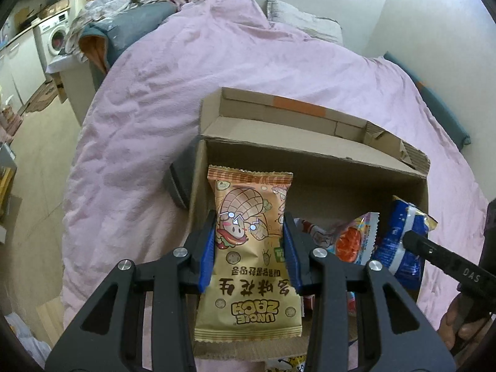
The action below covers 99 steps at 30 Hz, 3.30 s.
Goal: Organize snacks
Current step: 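Carry both packets over the box and open both tools to drop them inside, then withdraw both tools from the box back toward the snack pile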
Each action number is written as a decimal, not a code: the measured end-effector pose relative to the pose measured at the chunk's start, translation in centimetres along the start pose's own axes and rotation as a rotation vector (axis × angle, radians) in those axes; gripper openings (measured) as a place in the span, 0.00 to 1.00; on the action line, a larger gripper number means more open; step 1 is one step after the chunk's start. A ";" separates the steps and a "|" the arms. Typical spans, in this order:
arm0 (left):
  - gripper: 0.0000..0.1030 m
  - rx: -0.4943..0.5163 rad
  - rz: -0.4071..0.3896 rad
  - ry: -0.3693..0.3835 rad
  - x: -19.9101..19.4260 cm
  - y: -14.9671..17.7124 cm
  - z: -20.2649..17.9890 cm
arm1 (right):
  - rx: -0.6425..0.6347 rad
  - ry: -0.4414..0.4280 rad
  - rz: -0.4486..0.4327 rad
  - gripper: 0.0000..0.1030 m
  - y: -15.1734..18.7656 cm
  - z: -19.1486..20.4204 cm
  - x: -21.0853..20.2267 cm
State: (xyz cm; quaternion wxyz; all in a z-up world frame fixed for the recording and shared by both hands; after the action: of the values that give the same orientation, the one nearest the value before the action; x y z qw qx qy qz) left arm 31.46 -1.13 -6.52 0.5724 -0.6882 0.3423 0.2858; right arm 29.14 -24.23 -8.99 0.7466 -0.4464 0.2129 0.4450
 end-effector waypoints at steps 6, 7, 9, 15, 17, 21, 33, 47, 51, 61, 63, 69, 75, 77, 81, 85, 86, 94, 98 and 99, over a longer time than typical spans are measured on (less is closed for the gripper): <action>0.34 0.046 -0.009 -0.007 0.4 0.3 -0.5 | -0.024 0.011 0.012 0.22 0.4 0.6 0.8; 0.34 0.041 -0.005 -0.004 0.6 0.3 -0.5 | -0.032 0.014 0.012 0.22 0.4 0.7 0.9; 0.34 0.029 -0.002 -0.001 0.7 0.3 -0.4 | -0.037 0.015 0.011 0.22 0.3 0.8 0.9; 0.34 0.032 0.009 -0.011 1.0 0.6 -0.6 | -0.033 0.012 0.007 0.22 0.4 0.6 0.9; 0.35 0.031 0.014 -0.010 1.1 0.7 -0.6 | -0.042 0.016 -0.003 0.22 0.3 0.7 0.7; 0.35 0.035 0.015 -0.010 1.1 0.8 -0.7 | -0.054 0.037 -0.019 0.25 0.0 0.7 0.4; 0.77 0.041 -0.026 -0.010 -0.1 0.5 -0.9 | -0.122 0.101 -0.134 0.81 -1.0 1.1 -1.6; 0.77 0.063 -0.069 -0.033 -1.6 0.0 -1.1 | -0.211 0.138 -0.161 0.82 -0.7 2.9 -2.0; 0.77 0.038 -0.080 -0.032 -2.6 0.1 -0.4 | -0.210 0.134 -0.180 0.82 0.0 3.4 -3.2; 0.77 0.002 -0.084 -0.046 -6.2 0.9 0.8 | -0.199 0.125 -0.203 0.82 1.8 4.2 -6.0; 0.77 0.005 -0.077 -0.050 -6.7 1.6 0.9 | -0.193 0.126 -0.198 0.82 2.8 4.1 -6.5; 0.77 0.019 -0.061 -0.054 -8.3 3.9 1.0 | -0.174 0.124 -0.185 0.82 4.5 3.8 -7.8; 0.77 0.058 -0.073 -0.084 -10.4 5.6 1.2 | -0.177 0.126 -0.177 0.82 6.2 4.1 -8.7; 0.77 0.061 -0.073 -0.084 -10.9 6.2 1.3 | -0.174 0.122 -0.174 0.82 6.6 4.2 -9.1; 0.77 0.065 -0.066 -0.084 -11.7 7.5 1.6 | -0.159 0.118 -0.160 0.82 7.4 4.4 -9.4; 0.77 0.050 -0.058 -0.088 -12.3 8.8 2.0 | -0.161 0.118 -0.156 0.82 8.3 4.7 -9.9; 0.77 0.046 -0.055 -0.087 -12.4 9.2 2.1 | -0.160 0.115 -0.152 0.82 8.6 4.7 -10.0; 0.77 0.028 -0.040 -0.072 -12.9 11.5 2.0 | -0.145 0.109 -0.114 0.82 11.2 5.0 -10.7; 0.77 0.037 -0.021 -0.070 -12.7 12.5 1.7 | -0.144 0.113 -0.095 0.82 12.6 5.1 -10.9; 0.77 0.038 -0.019 -0.071 -12.6 12.7 1.7 | -0.144 0.116 -0.088 0.82 12.9 5.0 -10.9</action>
State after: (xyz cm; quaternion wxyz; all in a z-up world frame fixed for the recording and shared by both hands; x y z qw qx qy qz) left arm 13.69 1.00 -4.45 0.5998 -0.6697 0.3207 0.2981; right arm 12.12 -22.47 -4.81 0.7177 -0.5331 0.2034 0.3992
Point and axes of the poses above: each gripper's, at about its wrist camera, not at the fingertips, and x roughly the way its jaws point, z to its left, y to its underside, the point moved 6 cm from there along x, roughly the way its jaws point
